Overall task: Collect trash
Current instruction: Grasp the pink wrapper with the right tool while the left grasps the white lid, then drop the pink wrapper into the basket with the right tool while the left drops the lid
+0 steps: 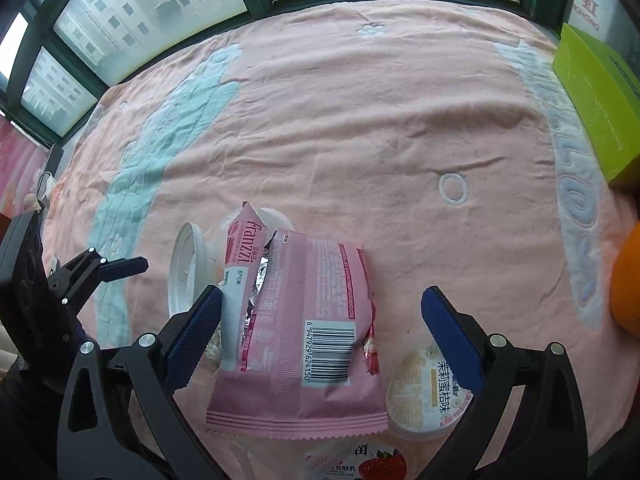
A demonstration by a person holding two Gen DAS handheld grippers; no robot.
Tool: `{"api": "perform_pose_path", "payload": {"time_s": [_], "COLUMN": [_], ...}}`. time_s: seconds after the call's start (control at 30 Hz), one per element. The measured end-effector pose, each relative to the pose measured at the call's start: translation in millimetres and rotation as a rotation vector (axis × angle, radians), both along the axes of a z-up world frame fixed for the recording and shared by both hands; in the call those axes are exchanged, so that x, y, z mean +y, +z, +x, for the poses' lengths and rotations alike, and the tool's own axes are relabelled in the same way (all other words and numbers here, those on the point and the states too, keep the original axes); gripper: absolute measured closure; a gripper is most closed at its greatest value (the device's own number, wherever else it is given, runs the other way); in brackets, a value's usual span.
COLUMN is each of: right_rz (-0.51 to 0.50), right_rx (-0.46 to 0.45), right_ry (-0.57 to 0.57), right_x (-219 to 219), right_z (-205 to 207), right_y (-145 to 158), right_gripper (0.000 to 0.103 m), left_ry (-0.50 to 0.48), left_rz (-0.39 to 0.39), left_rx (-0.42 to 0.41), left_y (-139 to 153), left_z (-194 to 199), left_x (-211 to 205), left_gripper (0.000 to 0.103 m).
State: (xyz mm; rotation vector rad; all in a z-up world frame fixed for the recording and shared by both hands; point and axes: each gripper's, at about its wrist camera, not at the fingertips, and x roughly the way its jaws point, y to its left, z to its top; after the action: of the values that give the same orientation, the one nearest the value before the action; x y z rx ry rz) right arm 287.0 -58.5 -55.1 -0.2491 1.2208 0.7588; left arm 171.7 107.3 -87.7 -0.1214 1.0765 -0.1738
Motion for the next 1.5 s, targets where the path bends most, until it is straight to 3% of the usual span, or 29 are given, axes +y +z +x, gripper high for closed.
{"api": "perform_pose_path", "payload": {"time_s": [0.17,0.57,1.1,1.3,1.5], "right_rz": [0.013,0.050,0.212,0.296,0.348], "right_rx": [0.045,0.042,0.004,-0.025,-0.063], "right_ry": [-0.017,-0.043,-0.127,-0.179,-0.276], "right_x": [-2,-9,-42,-75,-128], "right_z": [6,4,-17,-41,-71], "right_y": [-9,0,38,59,68], "right_gripper": [0.006,0.032,0.036,0.036,0.036], "left_ry": [-0.110,-0.191,-0.156,-0.144,-0.190], "left_rz": [-0.056,-0.090,-0.118,-0.124,-0.134], "left_rx": [0.010,0.018,-0.051,-0.092,-0.131], "left_y": [-4,-17,0,24,49], "left_z": [11,29,9,-8,-27], "left_x": [-2,0,7,6,-16], "left_gripper": [0.008,0.008,0.014,0.014,0.014]}}
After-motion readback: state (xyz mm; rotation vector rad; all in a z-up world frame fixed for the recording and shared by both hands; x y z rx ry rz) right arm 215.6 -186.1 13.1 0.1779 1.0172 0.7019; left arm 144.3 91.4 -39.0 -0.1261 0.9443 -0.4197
